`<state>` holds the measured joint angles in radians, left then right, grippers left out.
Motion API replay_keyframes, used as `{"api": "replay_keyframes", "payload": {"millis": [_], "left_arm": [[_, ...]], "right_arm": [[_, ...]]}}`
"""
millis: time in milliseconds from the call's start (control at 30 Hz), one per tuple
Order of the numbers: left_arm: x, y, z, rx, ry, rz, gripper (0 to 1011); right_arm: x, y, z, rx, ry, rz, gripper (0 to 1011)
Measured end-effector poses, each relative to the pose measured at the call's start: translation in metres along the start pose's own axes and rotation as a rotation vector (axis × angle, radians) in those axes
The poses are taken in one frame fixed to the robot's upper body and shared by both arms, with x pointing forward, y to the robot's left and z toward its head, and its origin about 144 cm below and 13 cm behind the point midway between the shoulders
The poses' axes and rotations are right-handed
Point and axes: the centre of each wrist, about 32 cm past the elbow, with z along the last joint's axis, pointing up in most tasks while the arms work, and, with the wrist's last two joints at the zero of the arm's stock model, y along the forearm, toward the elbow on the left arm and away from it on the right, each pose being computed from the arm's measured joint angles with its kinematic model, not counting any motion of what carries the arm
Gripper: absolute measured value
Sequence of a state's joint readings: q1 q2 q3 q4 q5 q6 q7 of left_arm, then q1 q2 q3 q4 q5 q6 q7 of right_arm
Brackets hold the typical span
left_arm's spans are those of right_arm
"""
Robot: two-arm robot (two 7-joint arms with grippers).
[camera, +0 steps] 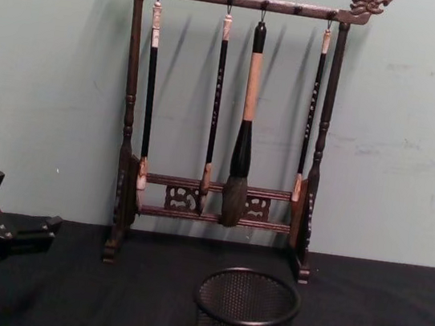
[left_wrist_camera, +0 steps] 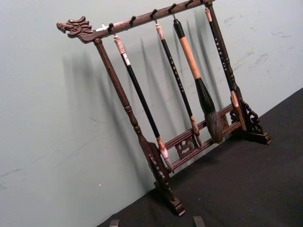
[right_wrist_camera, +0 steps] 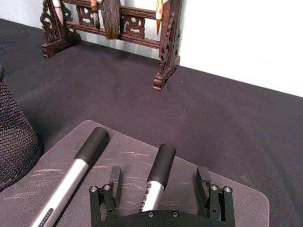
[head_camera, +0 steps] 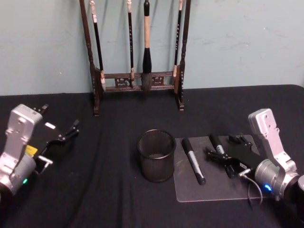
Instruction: Pick up the water-based marker from the table and place it into the pen holder.
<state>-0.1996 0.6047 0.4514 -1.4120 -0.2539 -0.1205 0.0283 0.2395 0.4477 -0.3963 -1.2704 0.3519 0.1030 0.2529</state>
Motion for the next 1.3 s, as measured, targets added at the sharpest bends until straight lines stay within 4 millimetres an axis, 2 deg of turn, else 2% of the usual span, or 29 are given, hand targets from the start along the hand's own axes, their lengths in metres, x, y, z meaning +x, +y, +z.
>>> {"api": "replay_keyframes", "payload": {"millis": [1033, 1300], "left_arm": [[0.0, 0.0, 0.0, 0.0, 0.0, 0.0, 1009], [0.0, 0.0, 0.0, 0.0, 0.0, 0.0, 1009]], "right_arm": [[0.0007, 0.0022, -0.004, -0.018, 0.02, 0.011, 1002], [0.0005, 0.0022, -0.004, -0.018, 0.018, 0.01, 860]]}}
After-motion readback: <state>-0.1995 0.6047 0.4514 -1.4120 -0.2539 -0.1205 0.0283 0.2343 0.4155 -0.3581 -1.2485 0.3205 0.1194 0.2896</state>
